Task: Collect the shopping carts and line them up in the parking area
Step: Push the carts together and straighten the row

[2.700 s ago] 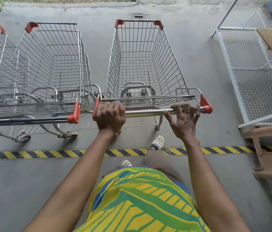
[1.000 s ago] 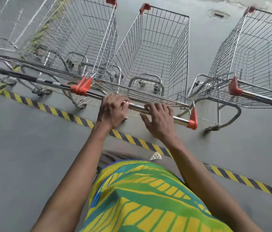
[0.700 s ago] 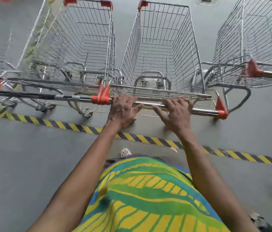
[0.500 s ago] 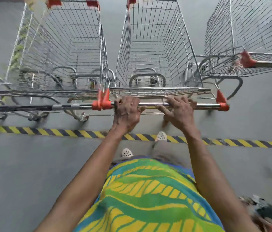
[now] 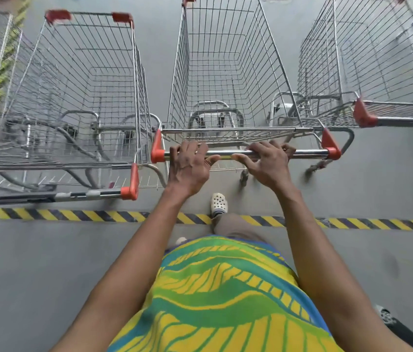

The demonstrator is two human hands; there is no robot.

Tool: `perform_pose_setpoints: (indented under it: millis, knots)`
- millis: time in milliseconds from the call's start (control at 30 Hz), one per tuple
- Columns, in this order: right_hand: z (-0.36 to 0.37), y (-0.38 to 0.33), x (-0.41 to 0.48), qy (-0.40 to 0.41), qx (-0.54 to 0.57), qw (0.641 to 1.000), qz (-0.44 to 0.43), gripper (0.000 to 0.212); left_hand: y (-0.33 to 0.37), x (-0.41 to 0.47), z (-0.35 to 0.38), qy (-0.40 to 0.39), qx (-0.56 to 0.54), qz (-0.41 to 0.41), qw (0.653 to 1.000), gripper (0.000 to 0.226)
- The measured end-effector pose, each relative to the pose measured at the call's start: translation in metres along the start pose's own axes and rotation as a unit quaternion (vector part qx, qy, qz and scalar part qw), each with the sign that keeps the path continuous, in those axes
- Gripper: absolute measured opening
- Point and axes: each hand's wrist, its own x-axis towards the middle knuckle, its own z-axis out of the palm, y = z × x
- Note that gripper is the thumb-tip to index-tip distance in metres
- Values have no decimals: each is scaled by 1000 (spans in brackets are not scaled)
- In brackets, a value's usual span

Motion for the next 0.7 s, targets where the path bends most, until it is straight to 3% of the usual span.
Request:
perform_pose_setpoints:
  millis: [167,300,500,700]
  knots:
    - [-4,0,57,-43,-17,999,-4,75,-9,46,-6,-26,-34,-26,999,53]
    - [-7,-7,108,-60,-40,997,-11,76,-23,92,-5,-23,-40,-37,998,42]
    - [-8,-23,179,-83,-77,993,-35,56,-50,157,-7,-28,-34,-56,997,30]
    - [-5,-29,229,-107,-71,991,-27,81,-71,206,-10,-39,-40,-67,996,19]
